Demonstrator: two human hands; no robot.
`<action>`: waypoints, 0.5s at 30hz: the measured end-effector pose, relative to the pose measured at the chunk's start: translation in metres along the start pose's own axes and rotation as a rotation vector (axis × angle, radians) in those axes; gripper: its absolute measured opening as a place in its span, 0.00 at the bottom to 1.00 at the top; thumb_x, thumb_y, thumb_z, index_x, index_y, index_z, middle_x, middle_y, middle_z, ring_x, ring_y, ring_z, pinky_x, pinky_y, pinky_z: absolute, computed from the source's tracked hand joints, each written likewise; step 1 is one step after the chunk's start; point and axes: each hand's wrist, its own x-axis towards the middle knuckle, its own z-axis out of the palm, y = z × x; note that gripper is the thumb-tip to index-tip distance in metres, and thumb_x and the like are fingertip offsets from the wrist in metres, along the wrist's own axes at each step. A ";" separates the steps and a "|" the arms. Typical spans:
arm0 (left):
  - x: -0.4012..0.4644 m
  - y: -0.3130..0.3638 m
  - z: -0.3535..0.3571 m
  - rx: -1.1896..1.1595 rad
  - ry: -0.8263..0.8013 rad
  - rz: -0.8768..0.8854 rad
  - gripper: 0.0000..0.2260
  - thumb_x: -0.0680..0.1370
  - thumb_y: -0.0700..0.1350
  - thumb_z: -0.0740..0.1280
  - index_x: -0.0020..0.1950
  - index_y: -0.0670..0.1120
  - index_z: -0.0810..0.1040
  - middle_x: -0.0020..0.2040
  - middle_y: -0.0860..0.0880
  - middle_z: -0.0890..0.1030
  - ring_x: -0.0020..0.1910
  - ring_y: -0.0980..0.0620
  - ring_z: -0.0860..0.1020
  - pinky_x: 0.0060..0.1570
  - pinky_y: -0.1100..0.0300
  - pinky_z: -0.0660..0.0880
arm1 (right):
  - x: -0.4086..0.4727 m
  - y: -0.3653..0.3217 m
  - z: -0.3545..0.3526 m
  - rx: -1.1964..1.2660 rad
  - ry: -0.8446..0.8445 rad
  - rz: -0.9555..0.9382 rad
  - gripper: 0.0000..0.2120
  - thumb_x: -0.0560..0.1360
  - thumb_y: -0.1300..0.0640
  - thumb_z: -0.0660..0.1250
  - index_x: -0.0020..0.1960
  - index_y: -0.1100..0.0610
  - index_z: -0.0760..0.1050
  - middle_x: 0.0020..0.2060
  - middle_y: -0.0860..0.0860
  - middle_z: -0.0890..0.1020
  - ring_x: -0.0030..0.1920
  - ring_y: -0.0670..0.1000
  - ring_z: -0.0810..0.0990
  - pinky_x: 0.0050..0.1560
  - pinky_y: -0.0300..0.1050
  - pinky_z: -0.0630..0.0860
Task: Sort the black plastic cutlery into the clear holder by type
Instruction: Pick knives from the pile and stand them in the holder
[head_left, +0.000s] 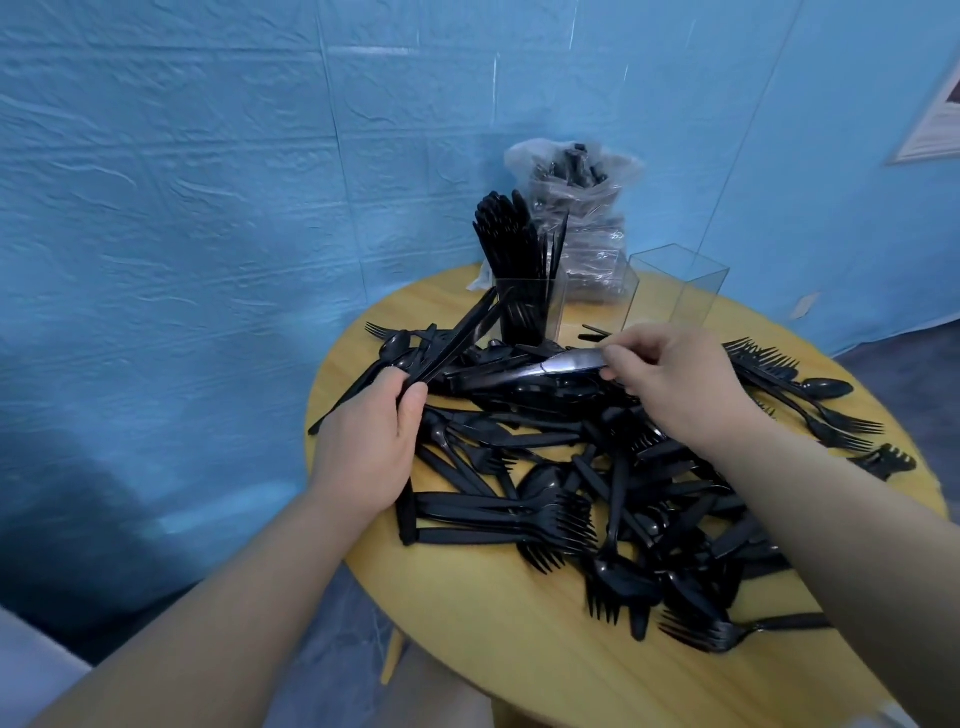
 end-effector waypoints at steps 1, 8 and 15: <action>-0.001 0.001 -0.001 0.003 0.002 0.004 0.14 0.82 0.53 0.52 0.44 0.47 0.69 0.31 0.51 0.73 0.30 0.52 0.72 0.29 0.56 0.63 | -0.001 -0.002 -0.003 0.076 0.007 0.043 0.09 0.77 0.59 0.64 0.41 0.50 0.79 0.34 0.45 0.83 0.35 0.49 0.78 0.43 0.43 0.77; -0.006 0.007 -0.003 0.027 0.059 0.089 0.11 0.82 0.51 0.53 0.43 0.47 0.67 0.34 0.53 0.71 0.32 0.55 0.69 0.29 0.58 0.60 | -0.012 -0.019 -0.012 0.358 -0.076 0.194 0.03 0.75 0.63 0.68 0.43 0.58 0.79 0.32 0.51 0.82 0.31 0.44 0.75 0.33 0.34 0.74; -0.008 0.006 -0.003 0.027 -0.009 0.191 0.15 0.77 0.60 0.54 0.44 0.50 0.70 0.36 0.55 0.73 0.35 0.56 0.71 0.32 0.58 0.65 | -0.006 -0.031 0.005 0.596 -0.112 0.307 0.03 0.75 0.62 0.69 0.42 0.61 0.78 0.30 0.52 0.82 0.28 0.44 0.74 0.31 0.36 0.73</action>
